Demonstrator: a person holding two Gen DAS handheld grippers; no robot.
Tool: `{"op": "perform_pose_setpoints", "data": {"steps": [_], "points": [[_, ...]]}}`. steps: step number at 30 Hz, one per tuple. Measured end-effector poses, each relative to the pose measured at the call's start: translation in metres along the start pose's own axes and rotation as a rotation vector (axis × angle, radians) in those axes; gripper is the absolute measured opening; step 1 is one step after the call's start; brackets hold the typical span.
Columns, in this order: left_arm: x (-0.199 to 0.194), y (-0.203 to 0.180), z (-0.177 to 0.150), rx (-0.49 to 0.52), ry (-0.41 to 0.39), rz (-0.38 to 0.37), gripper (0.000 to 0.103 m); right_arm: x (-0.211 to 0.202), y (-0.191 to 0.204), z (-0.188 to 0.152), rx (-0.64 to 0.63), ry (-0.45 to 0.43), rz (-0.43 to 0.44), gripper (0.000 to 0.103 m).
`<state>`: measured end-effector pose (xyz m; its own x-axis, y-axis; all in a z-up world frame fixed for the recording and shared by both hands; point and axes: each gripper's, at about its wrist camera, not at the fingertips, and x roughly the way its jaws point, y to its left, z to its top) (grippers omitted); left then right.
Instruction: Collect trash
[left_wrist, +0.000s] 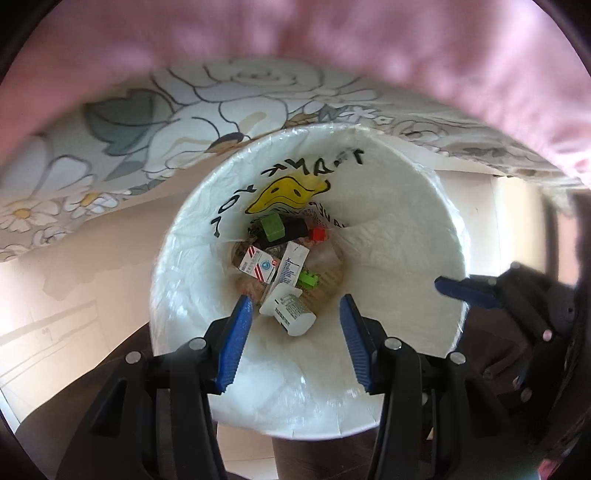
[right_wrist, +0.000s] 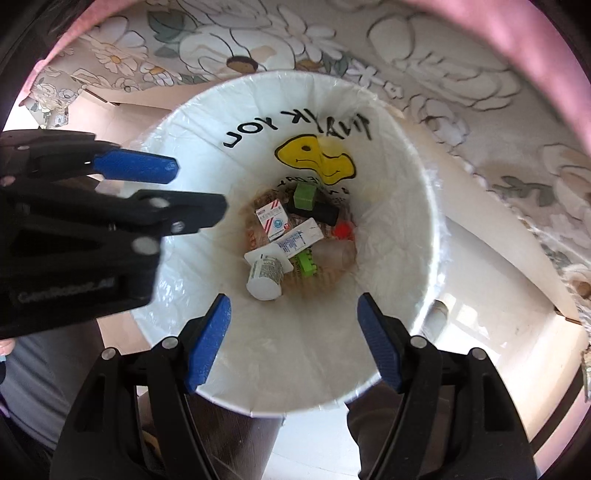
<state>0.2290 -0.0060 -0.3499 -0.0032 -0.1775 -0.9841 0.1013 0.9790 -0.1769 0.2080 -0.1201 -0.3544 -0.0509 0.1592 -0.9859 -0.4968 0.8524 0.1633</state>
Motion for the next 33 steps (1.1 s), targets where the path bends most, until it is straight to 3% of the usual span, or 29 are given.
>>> {"op": "perform_pose_setpoints", "data": {"steps": [5, 9, 13, 16, 24, 28, 33], "points": [[-0.044, -0.001, -0.017, 0.024, -0.075, -0.013, 0.052, -0.036, 0.006, -0.012, -0.045, -0.059, -0.029, 0.071], [-0.091, -0.008, -0.033, 0.063, -0.164, 0.020, 0.052, -0.072, 0.010, -0.023, -0.054, -0.118, -0.042, 0.071], [-0.140, -0.012, -0.052, 0.077, -0.262, 0.054, 0.064, -0.112, 0.015, -0.037, -0.070, -0.189, -0.049, 0.071], [-0.176, -0.014, -0.065, 0.080, -0.323, 0.059, 0.064, -0.139, 0.021, -0.047, -0.086, -0.241, -0.097, 0.071], [-0.256, -0.035, -0.102, 0.125, -0.487, 0.110, 0.071, -0.235, 0.033, -0.082, -0.019, -0.483, -0.173, 0.074], [-0.288, -0.048, -0.122, 0.151, -0.561, 0.129, 0.079, -0.274, 0.040, -0.100, 0.009, -0.586, -0.196, 0.076], [-0.318, -0.060, -0.145, 0.186, -0.617, 0.132, 0.080, -0.316, 0.049, -0.122, 0.028, -0.671, -0.252, 0.081]]}}
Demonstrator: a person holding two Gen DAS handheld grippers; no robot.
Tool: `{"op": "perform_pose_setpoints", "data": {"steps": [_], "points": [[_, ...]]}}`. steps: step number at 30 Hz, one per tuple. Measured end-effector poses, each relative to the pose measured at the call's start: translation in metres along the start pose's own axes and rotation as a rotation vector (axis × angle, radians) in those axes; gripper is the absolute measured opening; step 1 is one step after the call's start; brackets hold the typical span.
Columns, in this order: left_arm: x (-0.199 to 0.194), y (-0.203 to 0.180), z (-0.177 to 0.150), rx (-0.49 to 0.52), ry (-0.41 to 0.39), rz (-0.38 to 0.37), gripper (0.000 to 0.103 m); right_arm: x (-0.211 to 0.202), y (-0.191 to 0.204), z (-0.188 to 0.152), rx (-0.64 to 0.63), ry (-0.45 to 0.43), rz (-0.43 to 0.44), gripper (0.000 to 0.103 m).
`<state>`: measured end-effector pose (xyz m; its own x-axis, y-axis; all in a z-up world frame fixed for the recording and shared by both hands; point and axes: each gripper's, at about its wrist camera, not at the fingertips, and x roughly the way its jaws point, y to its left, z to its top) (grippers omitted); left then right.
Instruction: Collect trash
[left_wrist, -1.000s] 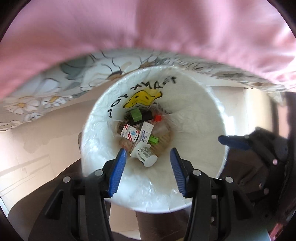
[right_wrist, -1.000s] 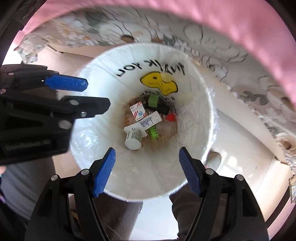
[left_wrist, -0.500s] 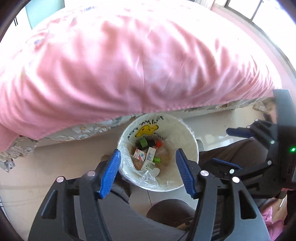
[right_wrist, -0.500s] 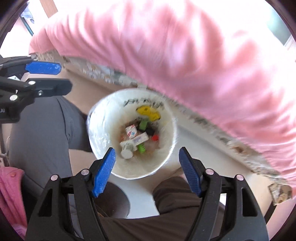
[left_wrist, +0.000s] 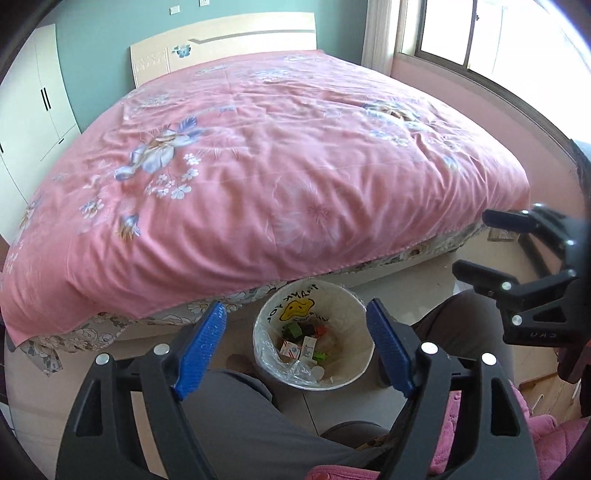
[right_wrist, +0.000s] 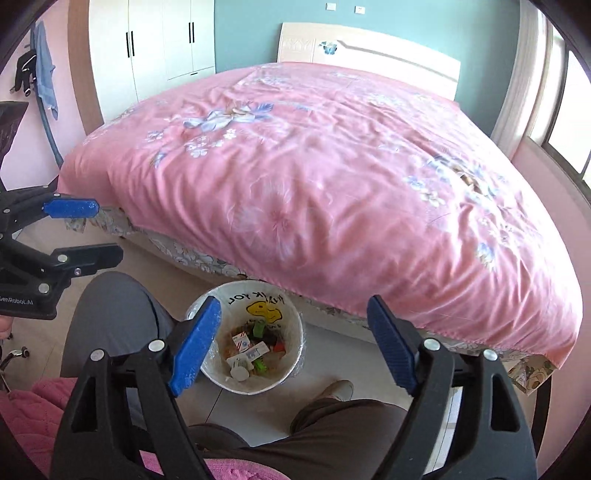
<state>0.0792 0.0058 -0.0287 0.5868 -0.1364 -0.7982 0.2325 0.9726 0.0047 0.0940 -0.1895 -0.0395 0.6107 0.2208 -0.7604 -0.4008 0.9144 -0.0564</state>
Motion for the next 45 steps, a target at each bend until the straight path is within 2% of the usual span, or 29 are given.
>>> {"op": "perform_pose_setpoints", "data": {"steps": [7, 11, 14, 23, 36, 45], "points": [[-0.035, -0.014, -0.008, 0.037, -0.068, 0.025, 0.084, -0.041, 0.005, -0.010, 0.004, -0.073, -0.093, 0.086], [-0.049, -0.022, -0.016, 0.047, -0.115, 0.082, 0.090, -0.053, 0.010, -0.021, 0.039, -0.086, -0.120, 0.087], [-0.054, -0.029, -0.021, 0.065, -0.132, 0.112, 0.091, -0.064, 0.015, -0.028, 0.062, -0.119, -0.147, 0.087], [-0.056, -0.036, -0.032, 0.051, -0.133, 0.148, 0.091, -0.078, 0.022, -0.039, 0.108, -0.152, -0.196, 0.088], [-0.059, -0.036, -0.039, 0.018, -0.135, 0.159, 0.091, -0.091, 0.026, -0.044, 0.128, -0.190, -0.205, 0.088], [-0.062, -0.035, -0.038, 0.017, -0.145, 0.165, 0.091, -0.091, 0.026, -0.044, 0.130, -0.185, -0.204, 0.088]]}}
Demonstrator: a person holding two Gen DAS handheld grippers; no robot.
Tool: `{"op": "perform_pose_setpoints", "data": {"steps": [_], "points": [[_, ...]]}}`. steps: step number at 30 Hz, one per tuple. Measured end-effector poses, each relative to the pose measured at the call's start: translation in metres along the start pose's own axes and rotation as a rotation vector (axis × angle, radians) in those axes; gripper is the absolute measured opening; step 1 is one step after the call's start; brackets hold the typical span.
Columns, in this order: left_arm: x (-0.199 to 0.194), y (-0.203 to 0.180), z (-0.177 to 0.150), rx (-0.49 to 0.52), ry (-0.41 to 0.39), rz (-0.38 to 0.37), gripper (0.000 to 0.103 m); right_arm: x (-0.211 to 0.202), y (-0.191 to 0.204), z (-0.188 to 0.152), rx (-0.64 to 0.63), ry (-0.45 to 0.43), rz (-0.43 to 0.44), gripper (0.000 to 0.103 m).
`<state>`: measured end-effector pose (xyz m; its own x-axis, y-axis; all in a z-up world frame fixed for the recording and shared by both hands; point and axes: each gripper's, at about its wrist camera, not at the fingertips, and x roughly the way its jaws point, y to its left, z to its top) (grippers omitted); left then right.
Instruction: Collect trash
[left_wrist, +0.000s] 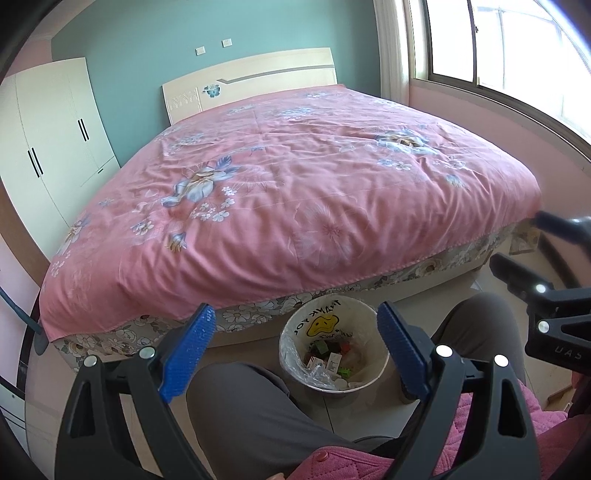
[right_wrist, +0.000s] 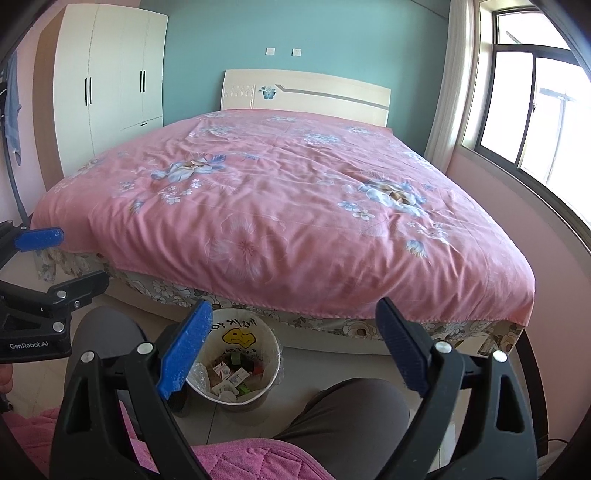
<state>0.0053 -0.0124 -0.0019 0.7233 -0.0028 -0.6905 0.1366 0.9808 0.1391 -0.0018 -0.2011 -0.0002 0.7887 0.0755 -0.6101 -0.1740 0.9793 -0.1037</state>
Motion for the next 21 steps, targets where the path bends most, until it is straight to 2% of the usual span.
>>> {"op": "perform_pose_setpoints", "data": {"steps": [21], "points": [[-0.0019, 0.0008, 0.0031, -0.007, -0.005, 0.006, 0.091, 0.0008, 0.0013, 0.0010, -0.001, 0.006, 0.005, 0.088]]}}
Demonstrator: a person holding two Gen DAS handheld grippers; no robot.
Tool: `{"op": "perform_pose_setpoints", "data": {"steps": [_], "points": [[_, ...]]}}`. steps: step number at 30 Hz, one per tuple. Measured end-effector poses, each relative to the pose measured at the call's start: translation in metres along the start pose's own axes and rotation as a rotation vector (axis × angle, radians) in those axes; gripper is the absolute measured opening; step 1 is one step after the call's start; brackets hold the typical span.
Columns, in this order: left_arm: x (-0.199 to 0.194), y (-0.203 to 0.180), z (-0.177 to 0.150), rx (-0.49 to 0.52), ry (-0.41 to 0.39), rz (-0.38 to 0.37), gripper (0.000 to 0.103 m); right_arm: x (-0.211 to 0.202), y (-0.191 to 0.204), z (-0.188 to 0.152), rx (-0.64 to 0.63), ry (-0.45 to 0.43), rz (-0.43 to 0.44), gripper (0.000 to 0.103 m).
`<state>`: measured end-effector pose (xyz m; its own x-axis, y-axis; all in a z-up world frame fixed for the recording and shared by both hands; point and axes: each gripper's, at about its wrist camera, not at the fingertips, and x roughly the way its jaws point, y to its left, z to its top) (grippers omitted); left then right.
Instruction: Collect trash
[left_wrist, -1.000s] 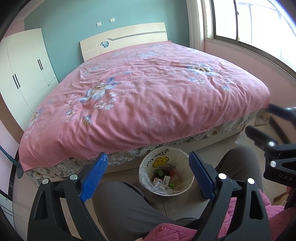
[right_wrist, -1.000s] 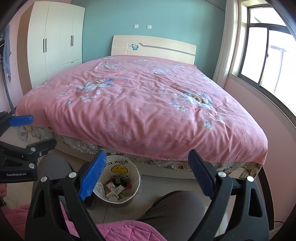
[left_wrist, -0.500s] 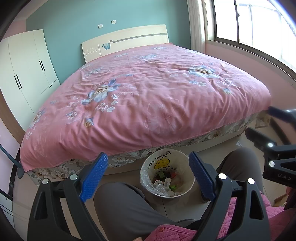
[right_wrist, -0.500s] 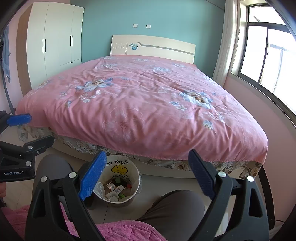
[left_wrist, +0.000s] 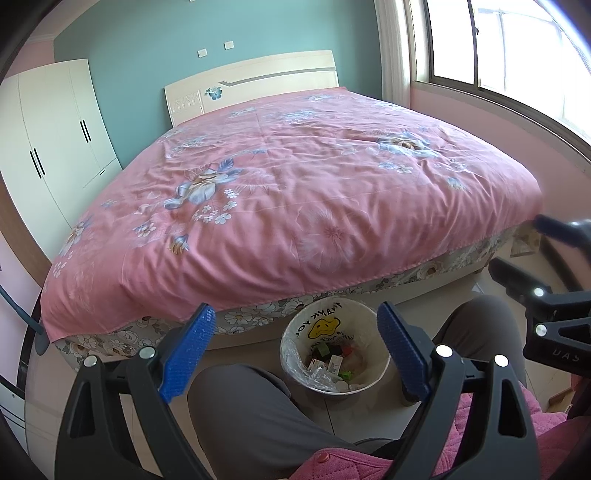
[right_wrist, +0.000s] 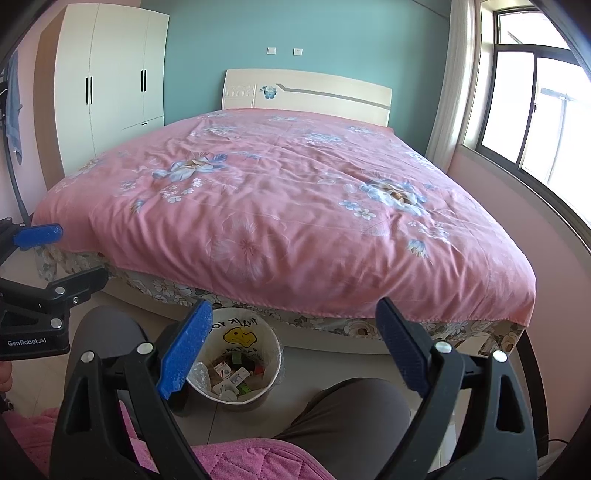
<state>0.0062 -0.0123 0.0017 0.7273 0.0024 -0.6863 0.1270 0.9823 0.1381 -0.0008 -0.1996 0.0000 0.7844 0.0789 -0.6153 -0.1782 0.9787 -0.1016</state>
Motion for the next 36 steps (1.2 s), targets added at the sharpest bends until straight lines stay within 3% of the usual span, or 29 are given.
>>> {"op": "perform_pose_setpoints", "data": {"steps": [36], "points": [[0.0037, 0.0009, -0.0064, -0.008, 0.011, -0.005, 0.091, 0.0057, 0.0012, -0.0049, 0.010, 0.022, 0.012, 0.088]]}}
